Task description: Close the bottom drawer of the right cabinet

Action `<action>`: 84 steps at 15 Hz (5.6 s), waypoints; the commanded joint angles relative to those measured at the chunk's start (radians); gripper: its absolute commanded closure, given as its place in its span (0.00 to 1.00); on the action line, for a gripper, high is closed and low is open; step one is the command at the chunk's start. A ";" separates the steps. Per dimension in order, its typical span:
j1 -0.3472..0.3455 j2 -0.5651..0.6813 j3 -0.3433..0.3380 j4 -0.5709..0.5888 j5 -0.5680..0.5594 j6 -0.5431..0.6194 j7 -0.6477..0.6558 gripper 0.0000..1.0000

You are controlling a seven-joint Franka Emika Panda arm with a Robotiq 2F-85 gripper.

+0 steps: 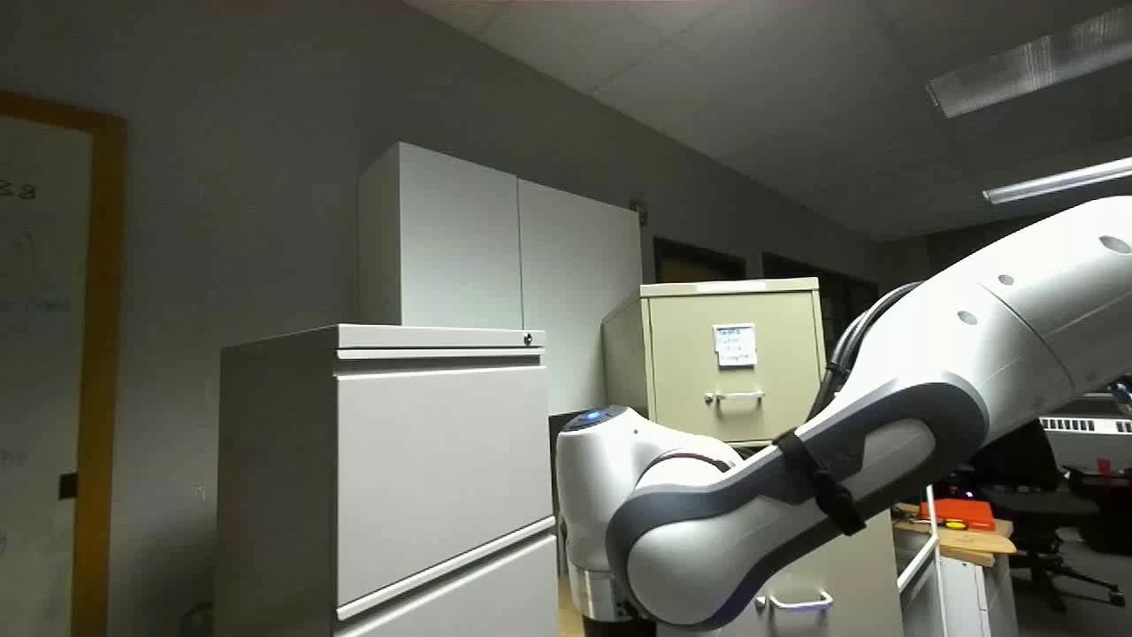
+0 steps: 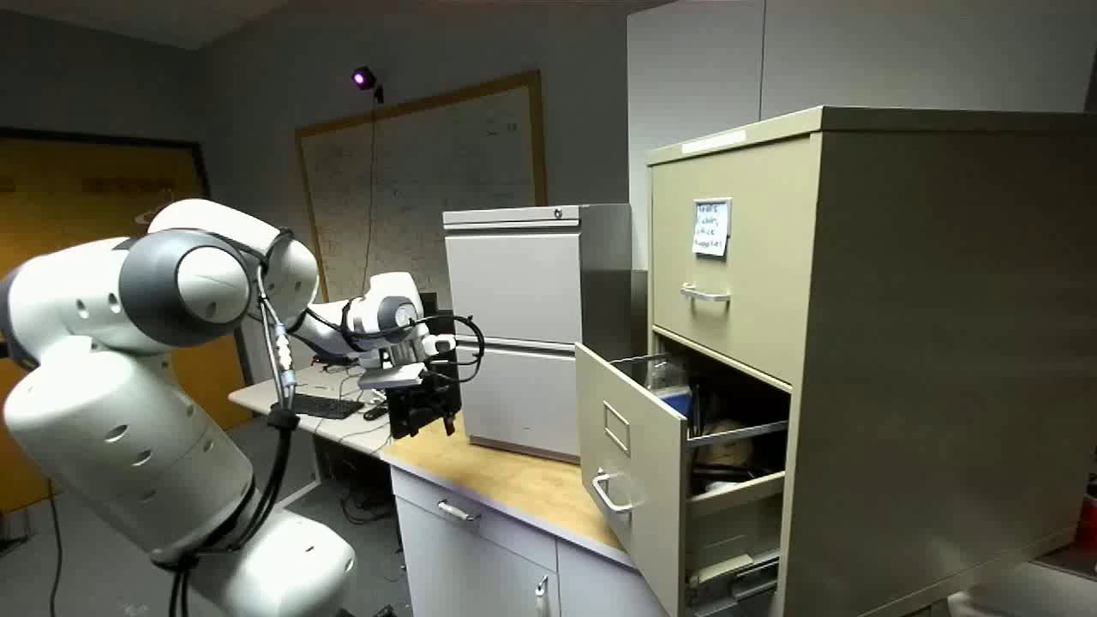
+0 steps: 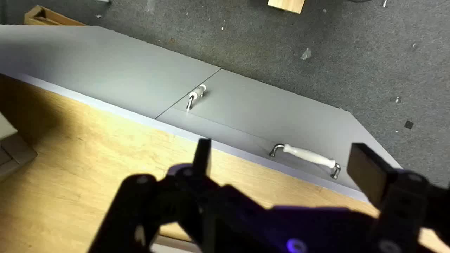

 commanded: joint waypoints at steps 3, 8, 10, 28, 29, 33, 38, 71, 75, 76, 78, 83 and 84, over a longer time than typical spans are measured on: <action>0.022 0.002 -0.020 0.003 -0.009 -0.001 0.007 0.00; 0.013 0.007 -0.014 0.008 -0.033 0.010 0.030 0.00; -0.007 0.001 -0.008 0.008 -0.083 0.042 0.072 0.00; -0.345 -0.023 -0.087 -0.064 -0.543 0.272 0.706 1.00; -0.352 -0.022 -0.093 -0.062 -0.567 0.269 0.752 1.00; -0.366 -0.018 -0.113 -0.048 -0.653 0.261 0.913 1.00; -0.375 -0.010 -0.119 -0.025 -0.875 0.263 1.203 1.00; -0.134 0.625 -0.249 0.663 -1.269 -0.079 1.579 1.00; -0.126 0.547 -0.234 0.566 -1.156 0.069 1.522 1.00; -0.120 0.525 -0.234 0.540 -1.131 0.093 1.508 1.00; -0.111 0.481 -0.239 0.484 -1.092 0.121 1.484 1.00; -0.115 0.372 -0.265 0.335 -1.068 0.084 1.486 1.00; -0.124 0.353 -0.276 0.306 -1.067 0.081 1.484 1.00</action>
